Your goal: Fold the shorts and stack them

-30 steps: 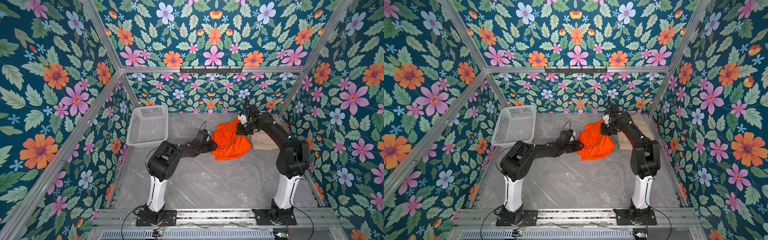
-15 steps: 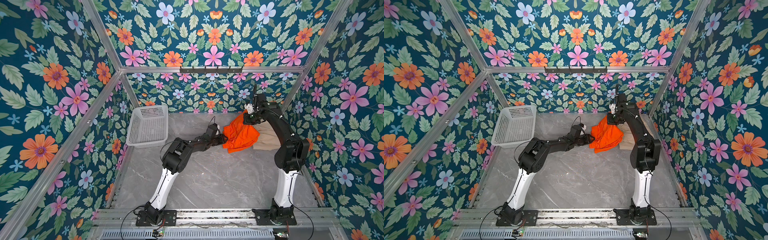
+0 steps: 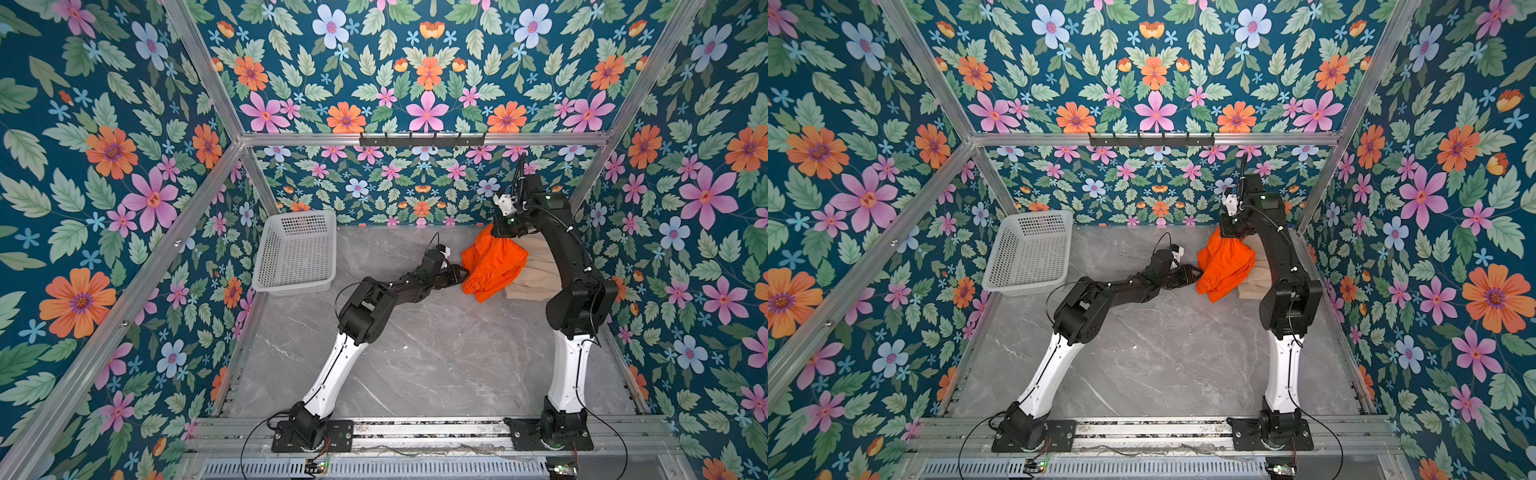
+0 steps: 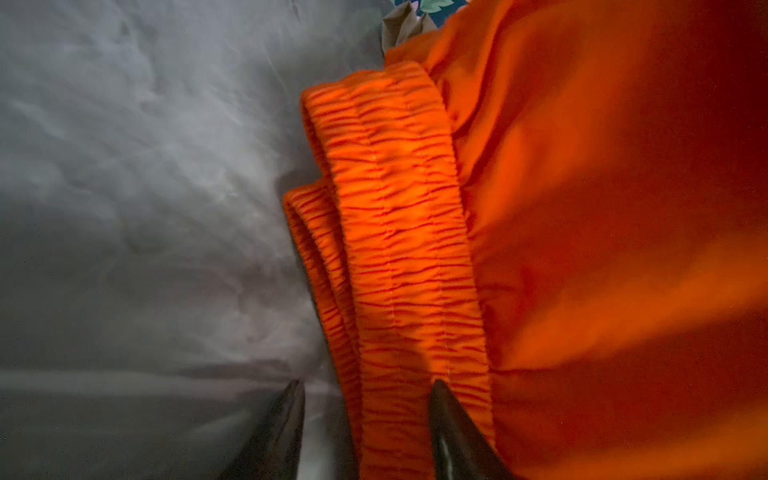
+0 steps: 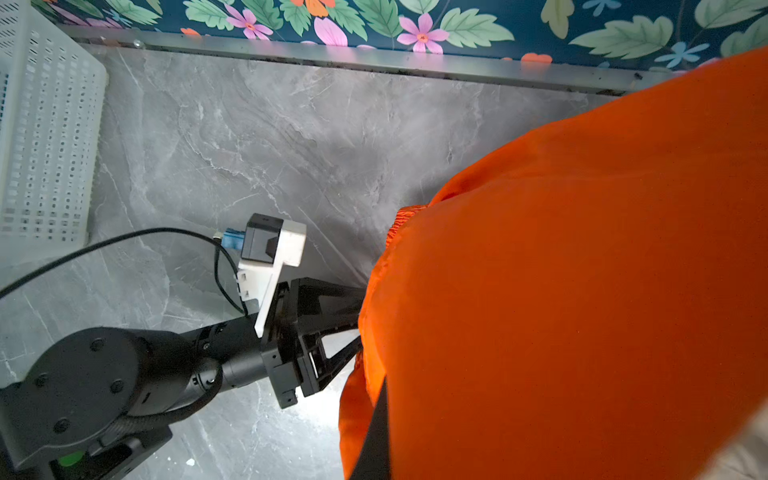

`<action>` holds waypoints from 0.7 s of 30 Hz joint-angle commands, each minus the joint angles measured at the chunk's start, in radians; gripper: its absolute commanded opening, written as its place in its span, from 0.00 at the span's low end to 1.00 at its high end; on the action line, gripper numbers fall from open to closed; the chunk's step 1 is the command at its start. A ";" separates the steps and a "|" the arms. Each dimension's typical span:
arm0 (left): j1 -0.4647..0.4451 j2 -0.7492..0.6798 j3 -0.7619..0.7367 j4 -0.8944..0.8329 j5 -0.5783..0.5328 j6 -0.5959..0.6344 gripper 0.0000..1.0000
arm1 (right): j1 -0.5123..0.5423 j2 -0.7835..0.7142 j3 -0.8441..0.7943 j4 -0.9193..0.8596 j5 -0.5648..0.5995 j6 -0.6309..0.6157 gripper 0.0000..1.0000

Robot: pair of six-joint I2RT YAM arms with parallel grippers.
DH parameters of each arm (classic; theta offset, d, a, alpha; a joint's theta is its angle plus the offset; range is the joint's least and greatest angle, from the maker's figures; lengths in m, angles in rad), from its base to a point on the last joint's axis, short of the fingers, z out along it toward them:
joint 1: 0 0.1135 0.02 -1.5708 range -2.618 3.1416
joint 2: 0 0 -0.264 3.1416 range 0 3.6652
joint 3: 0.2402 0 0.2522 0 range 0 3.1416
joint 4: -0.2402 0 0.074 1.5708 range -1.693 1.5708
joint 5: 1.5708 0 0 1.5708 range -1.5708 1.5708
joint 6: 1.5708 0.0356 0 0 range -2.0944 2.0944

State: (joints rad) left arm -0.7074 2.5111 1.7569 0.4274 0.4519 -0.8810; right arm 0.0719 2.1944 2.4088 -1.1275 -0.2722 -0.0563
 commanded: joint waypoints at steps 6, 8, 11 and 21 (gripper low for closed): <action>-0.017 0.041 0.063 0.034 0.026 -0.016 0.51 | -0.023 0.126 0.251 -0.143 -0.086 -0.062 0.00; -0.017 0.043 0.067 0.034 0.025 -0.017 0.51 | -0.031 0.123 0.260 -0.150 -0.089 -0.060 0.00; -0.017 0.044 0.069 0.034 0.026 -0.016 0.51 | -0.055 0.097 0.244 -0.148 -0.114 -0.052 0.00; -0.017 0.035 0.056 0.024 0.023 -0.006 0.53 | -0.159 0.062 0.197 -0.165 -0.210 -0.059 0.00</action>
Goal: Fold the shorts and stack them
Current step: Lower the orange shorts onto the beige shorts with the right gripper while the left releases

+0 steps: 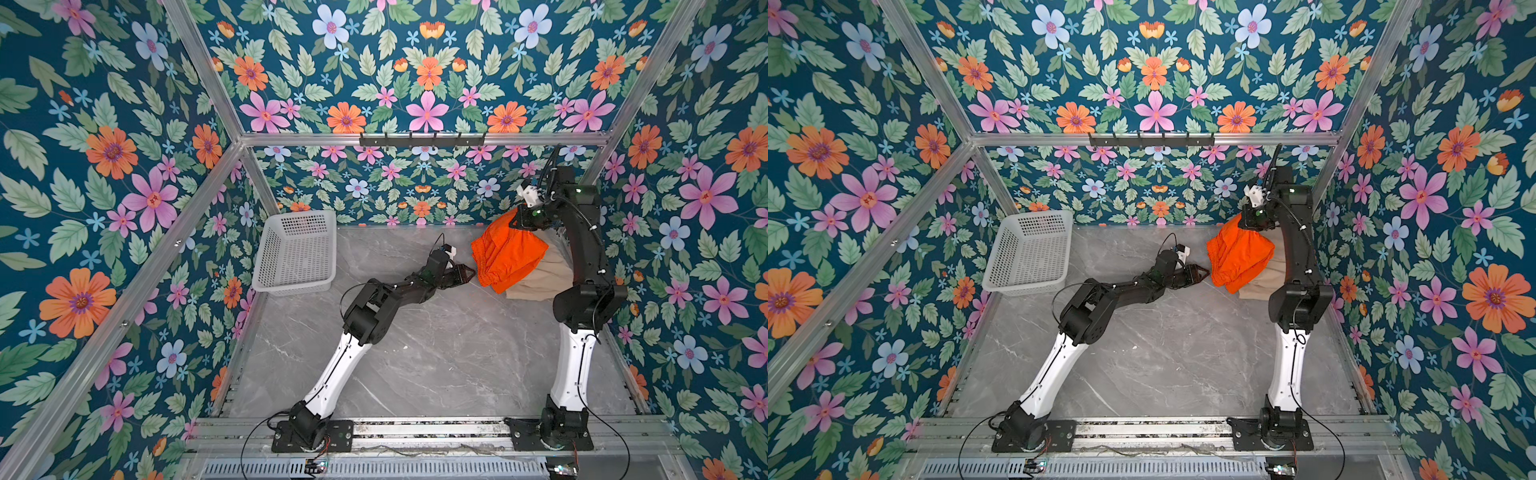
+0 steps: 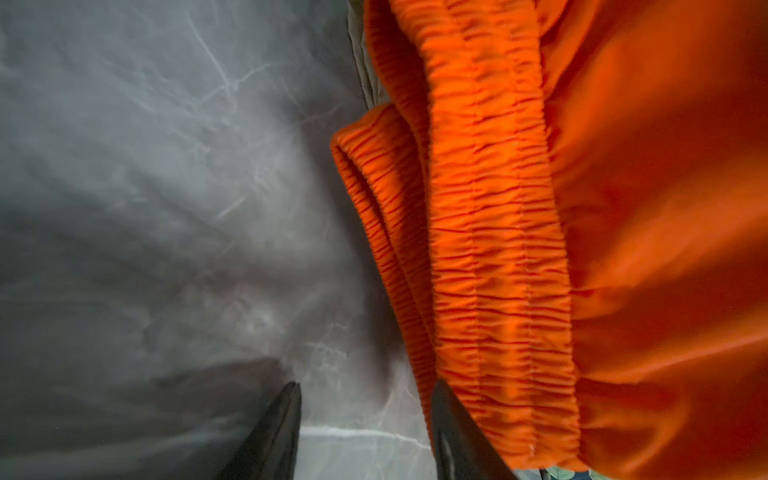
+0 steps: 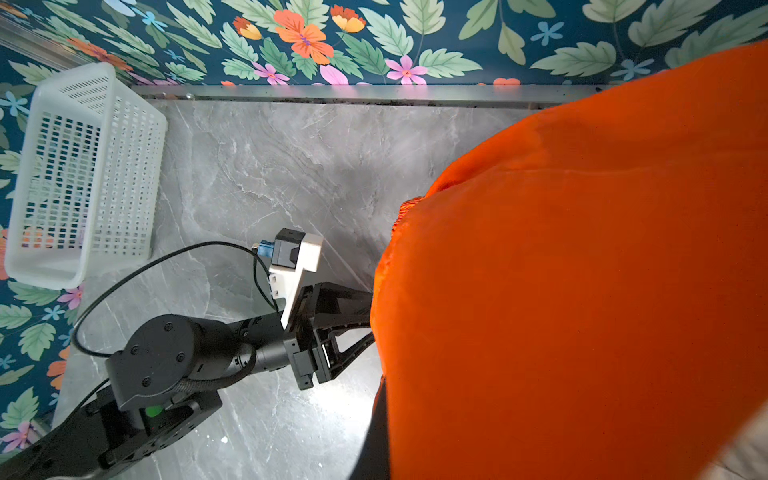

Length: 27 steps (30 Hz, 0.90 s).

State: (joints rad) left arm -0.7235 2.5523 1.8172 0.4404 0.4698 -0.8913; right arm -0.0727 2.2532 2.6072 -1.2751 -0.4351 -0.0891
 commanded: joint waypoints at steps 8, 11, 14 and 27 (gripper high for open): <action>0.003 -0.049 -0.082 0.003 -0.004 0.032 0.53 | -0.122 0.077 -0.023 0.009 -0.074 -0.003 0.00; 0.003 -0.062 -0.115 0.002 -0.006 0.040 0.53 | -0.161 0.123 -0.036 0.033 -0.056 0.035 0.00; 0.005 -0.077 -0.154 0.001 -0.008 0.047 0.54 | -0.194 0.162 -0.055 0.068 -0.010 0.079 0.00; 0.008 -0.115 -0.258 0.001 -0.024 0.062 0.54 | -0.214 0.340 -0.041 0.096 0.245 0.107 0.00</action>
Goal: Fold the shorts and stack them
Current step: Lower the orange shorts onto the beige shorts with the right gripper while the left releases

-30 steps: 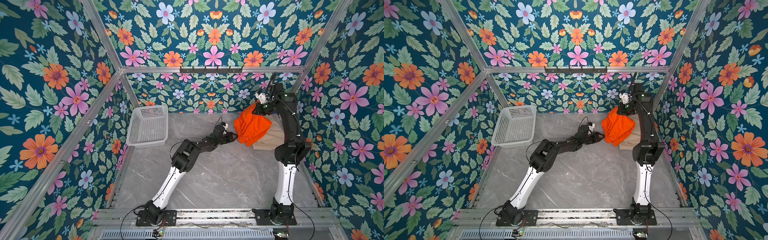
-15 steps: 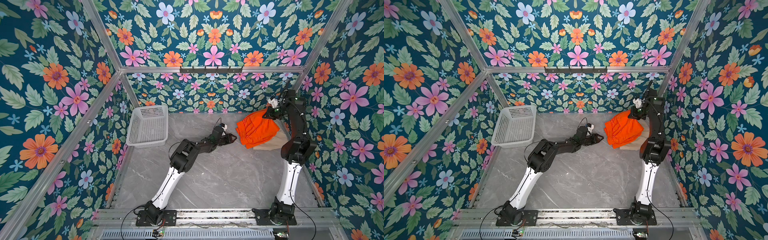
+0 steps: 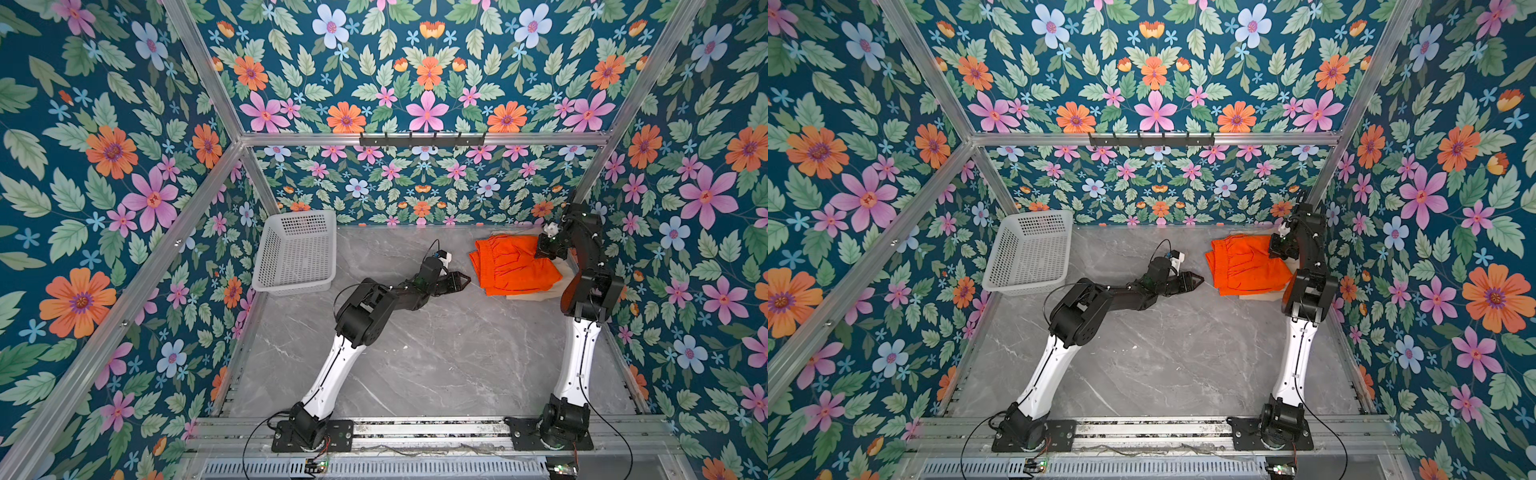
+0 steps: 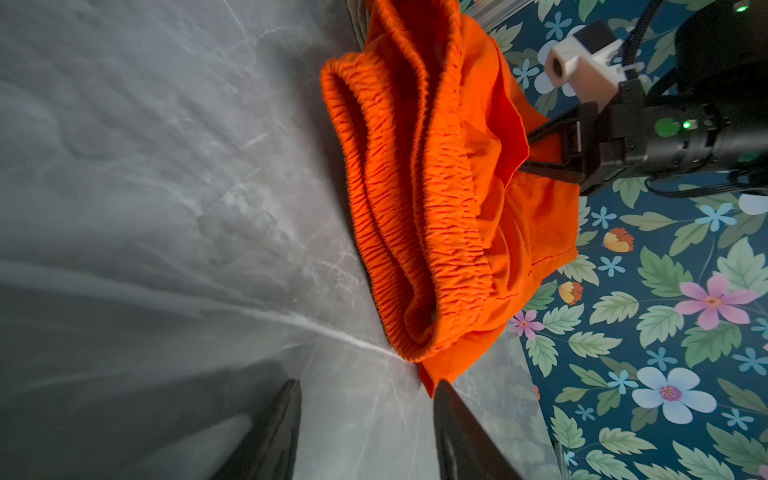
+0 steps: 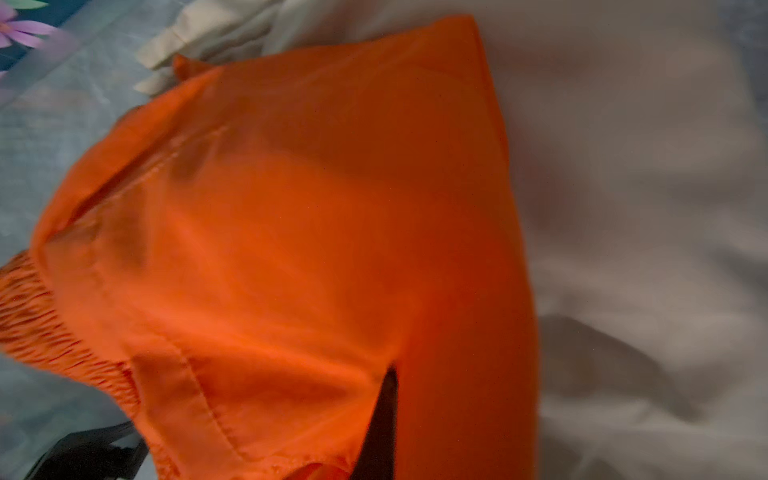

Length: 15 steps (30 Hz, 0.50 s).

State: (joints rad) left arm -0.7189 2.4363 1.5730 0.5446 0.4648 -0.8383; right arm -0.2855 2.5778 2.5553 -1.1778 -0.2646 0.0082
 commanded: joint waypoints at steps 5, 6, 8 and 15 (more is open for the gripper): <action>0.003 -0.012 -0.026 -0.110 -0.027 0.018 0.54 | -0.001 -0.008 0.010 -0.002 0.061 -0.001 0.00; 0.005 -0.015 -0.028 -0.110 -0.028 0.020 0.54 | 0.000 -0.039 -0.016 0.022 0.048 -0.001 0.00; 0.004 -0.019 -0.029 -0.112 -0.028 0.022 0.54 | 0.000 -0.108 -0.082 0.084 0.002 -0.001 0.00; 0.009 -0.032 -0.039 -0.113 -0.035 0.029 0.54 | 0.001 -0.302 -0.191 0.195 -0.145 0.007 0.00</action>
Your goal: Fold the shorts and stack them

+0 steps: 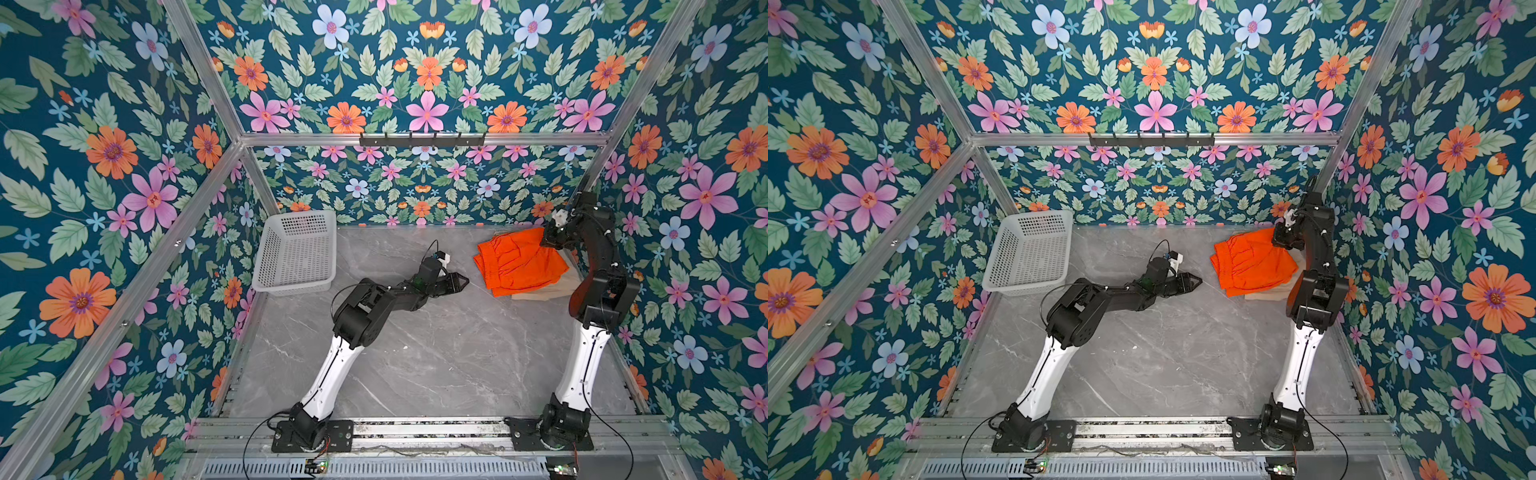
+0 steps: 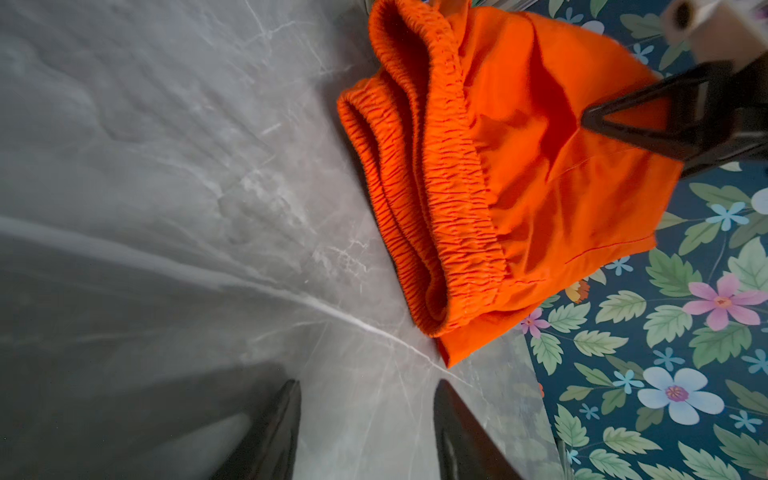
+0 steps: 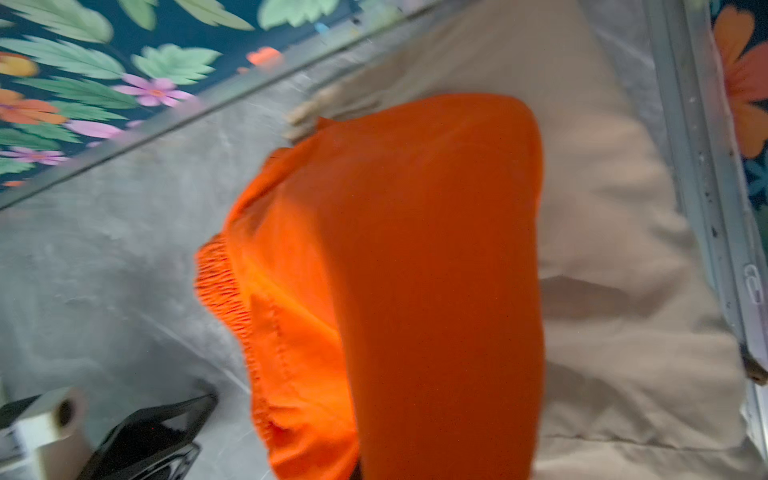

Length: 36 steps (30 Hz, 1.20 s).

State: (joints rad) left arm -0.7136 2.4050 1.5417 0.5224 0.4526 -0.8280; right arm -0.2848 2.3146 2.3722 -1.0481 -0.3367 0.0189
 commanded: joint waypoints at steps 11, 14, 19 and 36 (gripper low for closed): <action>0.006 -0.011 -0.016 -0.091 -0.019 0.024 0.54 | 0.001 0.026 0.282 -0.114 -0.160 -0.061 0.00; 0.008 -0.018 -0.023 -0.090 -0.021 0.026 0.54 | 0.001 0.031 0.329 -0.130 -0.206 -0.063 0.00; 0.013 -0.024 -0.031 -0.086 -0.022 0.025 0.54 | 0.002 -0.040 0.276 -0.069 -0.282 -0.052 0.00; 0.013 -0.014 -0.043 -0.082 -0.014 0.025 0.54 | -0.114 0.151 0.318 -0.078 -0.075 0.000 0.00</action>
State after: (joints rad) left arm -0.7010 2.3840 1.5078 0.5255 0.4469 -0.8085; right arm -0.3882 2.4210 2.6820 -1.1011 -0.5022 0.0219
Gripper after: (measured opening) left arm 0.544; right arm 0.059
